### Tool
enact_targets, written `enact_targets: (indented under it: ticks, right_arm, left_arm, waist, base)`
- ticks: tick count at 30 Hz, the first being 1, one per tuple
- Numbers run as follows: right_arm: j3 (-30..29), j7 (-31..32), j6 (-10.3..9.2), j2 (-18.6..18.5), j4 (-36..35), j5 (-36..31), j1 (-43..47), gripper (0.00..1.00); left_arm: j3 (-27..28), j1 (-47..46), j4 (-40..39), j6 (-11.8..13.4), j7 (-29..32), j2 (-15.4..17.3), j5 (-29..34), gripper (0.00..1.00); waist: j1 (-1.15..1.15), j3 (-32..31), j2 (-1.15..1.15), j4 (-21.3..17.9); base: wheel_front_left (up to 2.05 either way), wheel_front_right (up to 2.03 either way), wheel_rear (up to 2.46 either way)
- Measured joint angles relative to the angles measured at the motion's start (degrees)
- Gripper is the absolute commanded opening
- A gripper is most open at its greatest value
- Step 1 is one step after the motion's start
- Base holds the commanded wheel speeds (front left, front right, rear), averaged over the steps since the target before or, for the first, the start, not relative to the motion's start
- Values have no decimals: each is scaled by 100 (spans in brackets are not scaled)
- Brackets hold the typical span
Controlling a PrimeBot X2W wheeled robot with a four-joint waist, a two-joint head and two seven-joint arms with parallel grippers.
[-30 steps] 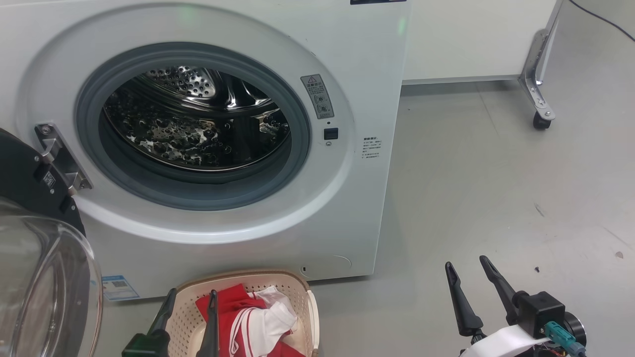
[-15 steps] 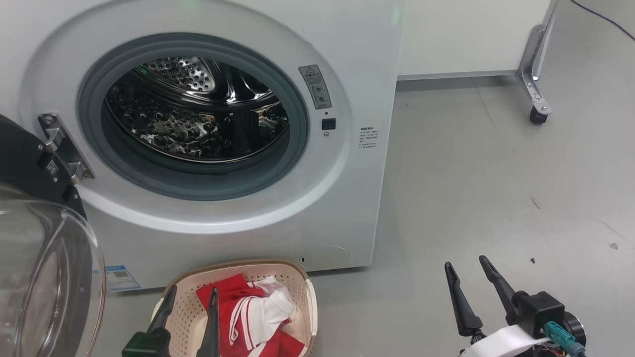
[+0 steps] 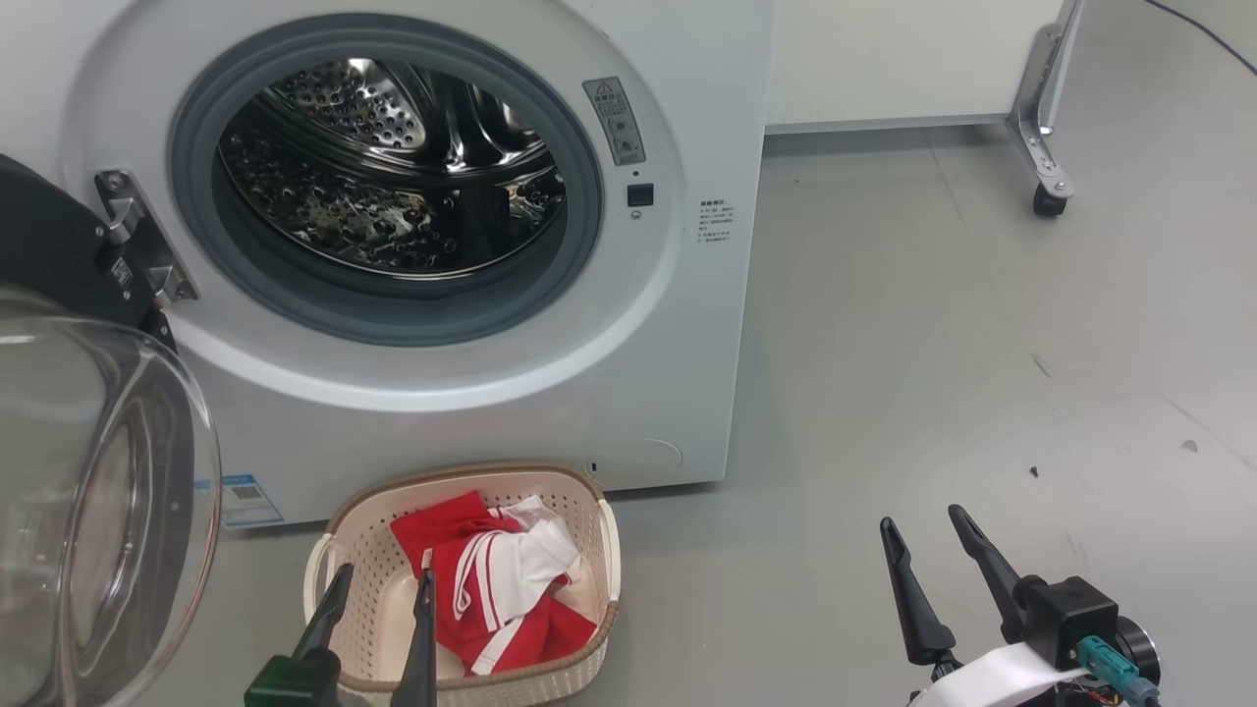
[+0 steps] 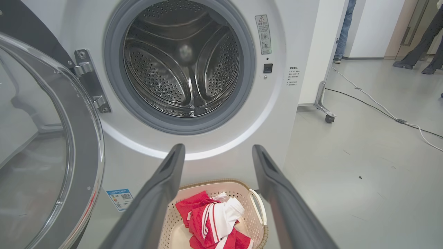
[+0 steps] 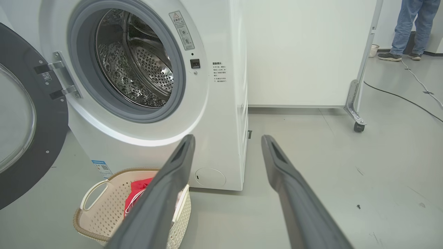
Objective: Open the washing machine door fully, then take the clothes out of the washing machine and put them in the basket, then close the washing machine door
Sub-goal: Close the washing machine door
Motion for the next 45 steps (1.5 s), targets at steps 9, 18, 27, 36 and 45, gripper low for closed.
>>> enact_targets:
  ticks: [9,18,27,36,45]
  right_arm:
    - [-5,0,-1,0,0,1,0,100]
    - [-12,0,-1,0,-1,1,0,100]
    - [-11,0,-1,0,-1,1,0,100]
    - [-11,0,-1,0,0,0,0,100]
    - [-67,0,-41,-3,0,1,1,100]
  left_arm:
    - [16,5,-80,0,0,16,0,100]
    - [36,21,-101,1,32,16,3,100]
    - [58,32,-114,1,49,16,52,100]
    - [59,52,-127,2,59,16,52,100]
    - [25,53,-130,5,101,15,93,100]
  waist:
    - [0,23,0,-14]
    - [0,31,0,-11]
    - [0,30,0,-1]
    - [0,26,0,-6]
    - [0,25,0,36]
  base:
    - [-76,76,0]
    - [-39,39,0]
    - [-5,5,0]
    - [0,0,0]
    - [0,0,0]
